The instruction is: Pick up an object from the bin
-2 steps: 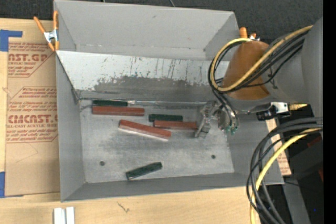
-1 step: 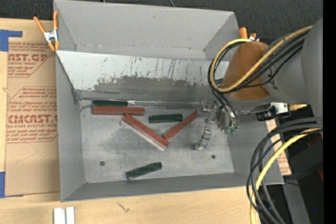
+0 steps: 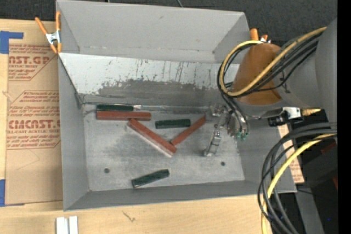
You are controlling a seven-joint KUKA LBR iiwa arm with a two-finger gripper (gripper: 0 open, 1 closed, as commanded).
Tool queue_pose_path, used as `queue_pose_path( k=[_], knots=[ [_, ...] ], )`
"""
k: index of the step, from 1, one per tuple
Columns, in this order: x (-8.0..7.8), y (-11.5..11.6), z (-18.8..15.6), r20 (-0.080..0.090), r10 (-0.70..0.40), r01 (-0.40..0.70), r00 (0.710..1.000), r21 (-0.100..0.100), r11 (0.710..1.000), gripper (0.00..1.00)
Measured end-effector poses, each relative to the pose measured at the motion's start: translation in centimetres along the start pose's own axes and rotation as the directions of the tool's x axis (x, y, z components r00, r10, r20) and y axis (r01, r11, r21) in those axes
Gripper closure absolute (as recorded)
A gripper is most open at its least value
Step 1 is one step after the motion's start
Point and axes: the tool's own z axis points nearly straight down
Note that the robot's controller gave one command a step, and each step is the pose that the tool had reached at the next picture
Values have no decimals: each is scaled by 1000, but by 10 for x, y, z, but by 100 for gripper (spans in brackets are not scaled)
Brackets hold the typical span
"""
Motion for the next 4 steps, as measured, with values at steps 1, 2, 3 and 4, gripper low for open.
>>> queue_pose_path(
  k=[1, 2, 3, 4],
  knots=[
    [9, 69, -2, 11, 30, -30, 999, -4, 1000, 100],
    [12, 69, 1, 0, 29, -29, 1000, 0, 1000, 0],
    [12, 69, 1, 0, 29, -29, 1000, 0, 1000, 0],
    [16, 81, -4, 1, -104, 104, 995, 2, 995, 0]
  ],
)
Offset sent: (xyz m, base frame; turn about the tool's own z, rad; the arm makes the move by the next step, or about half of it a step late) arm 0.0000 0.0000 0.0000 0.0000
